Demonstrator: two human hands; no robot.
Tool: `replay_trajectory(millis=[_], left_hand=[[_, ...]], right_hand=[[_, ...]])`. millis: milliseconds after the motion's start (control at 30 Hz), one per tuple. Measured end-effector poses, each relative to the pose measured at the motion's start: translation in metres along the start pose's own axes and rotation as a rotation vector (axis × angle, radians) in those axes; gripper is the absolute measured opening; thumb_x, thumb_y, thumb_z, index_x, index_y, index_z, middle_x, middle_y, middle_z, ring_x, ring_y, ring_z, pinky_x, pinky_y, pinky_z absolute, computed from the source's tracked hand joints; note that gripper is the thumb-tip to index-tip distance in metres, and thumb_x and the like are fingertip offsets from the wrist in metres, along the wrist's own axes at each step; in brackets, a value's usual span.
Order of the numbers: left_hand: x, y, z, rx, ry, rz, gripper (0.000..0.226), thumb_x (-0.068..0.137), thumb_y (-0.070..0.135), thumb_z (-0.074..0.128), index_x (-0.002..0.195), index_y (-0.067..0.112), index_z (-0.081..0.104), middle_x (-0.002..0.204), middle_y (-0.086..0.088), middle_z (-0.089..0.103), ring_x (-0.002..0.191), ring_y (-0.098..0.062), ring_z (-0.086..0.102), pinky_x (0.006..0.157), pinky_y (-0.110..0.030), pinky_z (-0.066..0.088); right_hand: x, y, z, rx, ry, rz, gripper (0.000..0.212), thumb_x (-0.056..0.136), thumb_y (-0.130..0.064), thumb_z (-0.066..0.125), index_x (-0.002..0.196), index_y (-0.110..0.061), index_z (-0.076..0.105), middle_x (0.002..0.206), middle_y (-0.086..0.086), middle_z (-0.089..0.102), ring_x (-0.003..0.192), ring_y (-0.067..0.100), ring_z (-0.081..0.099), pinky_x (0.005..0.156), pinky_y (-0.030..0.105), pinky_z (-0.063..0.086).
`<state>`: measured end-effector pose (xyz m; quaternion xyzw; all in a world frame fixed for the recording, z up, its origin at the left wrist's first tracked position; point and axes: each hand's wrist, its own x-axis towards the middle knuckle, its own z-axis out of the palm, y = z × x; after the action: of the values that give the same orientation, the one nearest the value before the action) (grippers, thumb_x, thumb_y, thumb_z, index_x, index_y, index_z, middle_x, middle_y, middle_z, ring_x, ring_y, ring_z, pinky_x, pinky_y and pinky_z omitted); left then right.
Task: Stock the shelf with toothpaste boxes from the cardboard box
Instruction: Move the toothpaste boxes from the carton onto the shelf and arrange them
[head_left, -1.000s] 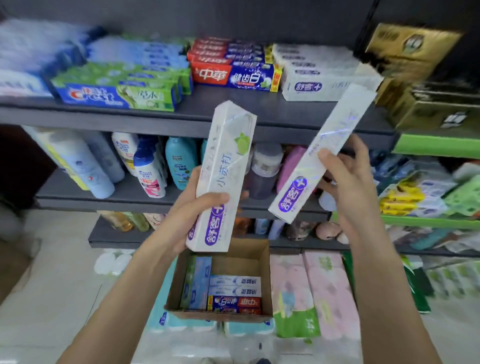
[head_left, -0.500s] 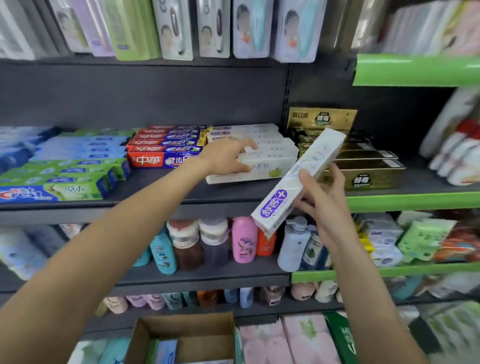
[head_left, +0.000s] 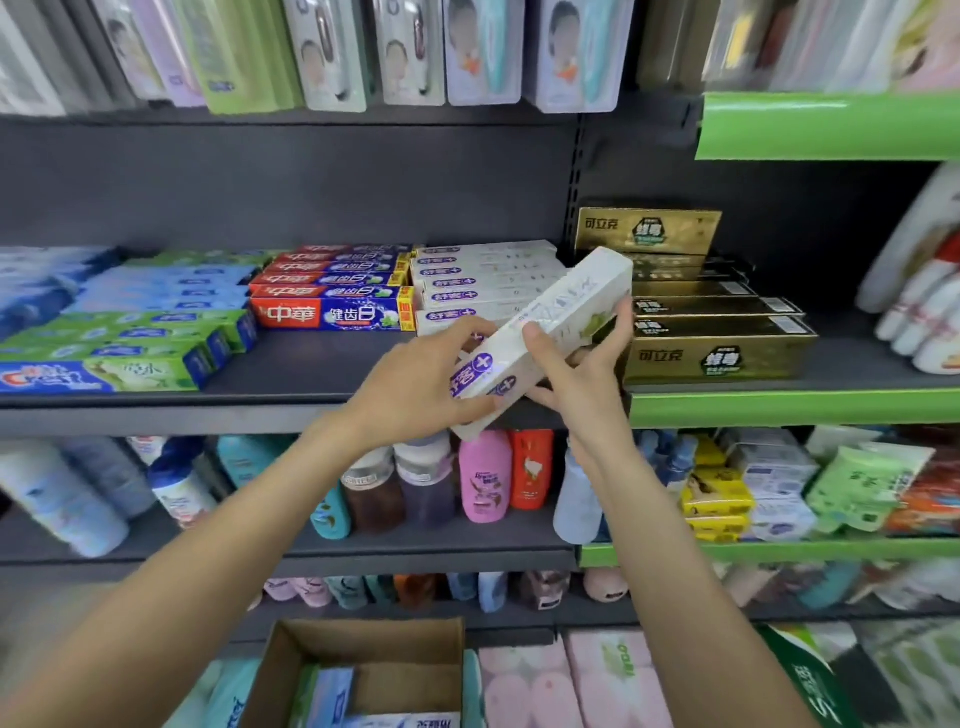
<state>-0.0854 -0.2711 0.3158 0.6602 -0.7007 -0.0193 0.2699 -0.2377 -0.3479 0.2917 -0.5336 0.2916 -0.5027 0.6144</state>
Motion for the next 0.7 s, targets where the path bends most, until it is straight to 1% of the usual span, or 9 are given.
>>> replay_trajectory(millis=[67, 133, 200, 300, 367, 433, 567, 633, 700], left_hand=[[-0.001, -0.017, -0.008, 0.03, 0.062, -0.07, 0.059, 0.077, 0.039, 0.072, 0.129, 0.03, 0.047, 0.116, 0.007, 0.064, 0.104, -0.015, 0.061, 0.09, -0.036, 0.046], [0.001, -0.038, -0.015, 0.057, 0.042, -0.08, 0.055, 0.079, 0.038, 0.071, 0.13, 0.03, 0.051, 0.125, 0.007, 0.061, 0.113, -0.015, 0.058, 0.095, -0.035, 0.045], [0.005, -0.051, -0.015, 0.047, 0.017, -0.03, 0.049, 0.081, 0.037, 0.07, 0.127, 0.033, 0.055, 0.129, 0.01, 0.059, 0.118, -0.011, 0.056, 0.1, -0.035, 0.044], [0.019, -0.049, -0.004, 0.04, 0.011, 0.056, 0.046, 0.082, 0.035, 0.069, 0.126, 0.031, 0.058, 0.126, 0.009, 0.061, 0.117, -0.013, 0.054, 0.1, -0.035, 0.042], [0.029, -0.049, 0.002, 0.033, -0.002, 0.097, 0.045, 0.082, 0.035, 0.069, 0.126, 0.029, 0.058, 0.116, 0.008, 0.063, 0.111, -0.014, 0.049, 0.1, -0.04, 0.04], [0.034, -0.055, 0.001, 0.013, -0.032, 0.124, 0.046, 0.082, 0.042, 0.066, 0.126, 0.032, 0.057, 0.112, 0.01, 0.061, 0.108, -0.011, 0.04, 0.101, -0.041, 0.034], [0.039, -0.065, -0.002, 0.115, -0.089, 0.12, 0.041, 0.086, 0.042, 0.06, 0.126, 0.048, 0.049, 0.13, 0.014, 0.052, 0.118, -0.008, 0.029, 0.097, -0.034, 0.018], [0.037, -0.062, 0.002, 0.27, 0.024, 0.168, 0.04, 0.087, 0.042, 0.059, 0.126, 0.043, 0.052, 0.139, 0.016, 0.044, 0.125, -0.014, 0.027, 0.095, -0.034, 0.017], [0.029, -0.057, 0.008, 0.343, 0.192, 0.175, 0.042, 0.084, 0.04, 0.063, 0.126, 0.035, 0.056, 0.143, 0.009, 0.04, 0.129, -0.021, 0.029, 0.098, -0.04, 0.022]], right_hand=[[0.002, -0.004, -0.001, -0.131, -0.052, 0.02, 0.092, 0.088, -0.027, 0.064, 0.145, -0.043, -0.007, 0.137, 0.005, 0.047, 0.117, 0.018, 0.055, 0.083, 0.038, 0.056], [0.005, -0.005, -0.01, -0.355, 0.035, -0.035, 0.095, 0.081, -0.039, 0.068, 0.145, -0.044, -0.002, 0.138, 0.009, 0.04, 0.12, 0.023, 0.05, 0.097, 0.046, 0.048], [0.003, -0.005, -0.022, -0.519, 0.106, -0.122, 0.092, 0.083, -0.032, 0.069, 0.147, -0.039, 0.003, 0.139, 0.008, 0.029, 0.124, 0.024, 0.043, 0.105, 0.042, 0.038], [-0.001, -0.001, -0.033, -0.846, 0.056, -0.292, 0.071, 0.088, -0.024, 0.062, 0.146, -0.028, 0.023, 0.141, 0.007, 0.025, 0.132, 0.02, 0.026, 0.106, 0.028, 0.025], [0.002, 0.007, -0.038, -1.149, -0.021, -0.404, 0.058, 0.089, -0.026, 0.06, 0.142, -0.023, 0.036, 0.147, 0.008, 0.026, 0.139, 0.024, 0.017, 0.112, 0.033, 0.021], [0.004, 0.015, -0.045, -1.338, -0.098, -0.458, 0.057, 0.089, -0.025, 0.059, 0.142, -0.02, 0.039, 0.15, 0.008, 0.028, 0.143, 0.027, 0.014, 0.116, 0.044, 0.018], [0.002, 0.016, -0.052, -1.451, -0.08, -0.564, 0.058, 0.084, -0.02, 0.062, 0.138, -0.022, 0.043, 0.141, 0.006, 0.042, 0.134, 0.026, 0.032, 0.108, 0.044, 0.029], [0.003, 0.016, -0.052, -1.487, -0.06, -0.589, 0.057, 0.083, -0.021, 0.063, 0.137, -0.021, 0.046, 0.139, 0.006, 0.045, 0.132, 0.027, 0.035, 0.105, 0.044, 0.031], [0.002, 0.017, -0.053, -1.467, -0.039, -0.607, 0.057, 0.083, -0.021, 0.064, 0.137, -0.019, 0.046, 0.139, 0.008, 0.045, 0.132, 0.029, 0.035, 0.104, 0.046, 0.033]])
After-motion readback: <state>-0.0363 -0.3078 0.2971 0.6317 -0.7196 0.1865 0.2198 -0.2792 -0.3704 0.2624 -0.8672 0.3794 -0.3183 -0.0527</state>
